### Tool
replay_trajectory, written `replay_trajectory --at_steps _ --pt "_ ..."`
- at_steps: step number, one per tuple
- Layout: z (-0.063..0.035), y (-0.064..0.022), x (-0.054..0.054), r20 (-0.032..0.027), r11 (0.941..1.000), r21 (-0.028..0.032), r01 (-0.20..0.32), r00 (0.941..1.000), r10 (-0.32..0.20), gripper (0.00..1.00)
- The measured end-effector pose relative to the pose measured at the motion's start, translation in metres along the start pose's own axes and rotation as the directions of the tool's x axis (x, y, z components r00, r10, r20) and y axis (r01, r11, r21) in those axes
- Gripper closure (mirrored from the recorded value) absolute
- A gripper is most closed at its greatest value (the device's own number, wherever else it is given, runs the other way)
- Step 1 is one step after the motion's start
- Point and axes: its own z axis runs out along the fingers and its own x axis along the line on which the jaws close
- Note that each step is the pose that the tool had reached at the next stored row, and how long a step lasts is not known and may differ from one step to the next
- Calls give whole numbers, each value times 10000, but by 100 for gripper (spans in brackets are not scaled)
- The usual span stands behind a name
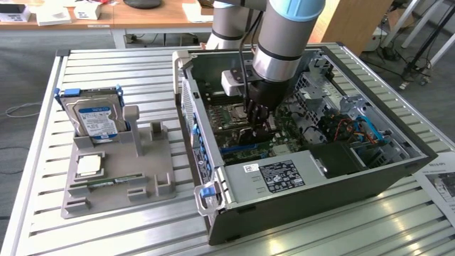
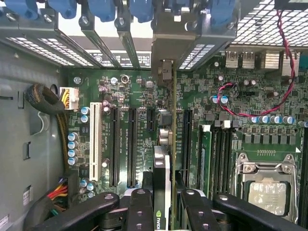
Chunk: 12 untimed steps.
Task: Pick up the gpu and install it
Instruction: 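Insert the gpu into the slot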
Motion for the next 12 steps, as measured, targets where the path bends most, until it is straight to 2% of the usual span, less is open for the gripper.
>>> replay_trajectory --at_steps 12 --pt "4 54 -45 -1 10000 24 1 10000 -1 73"
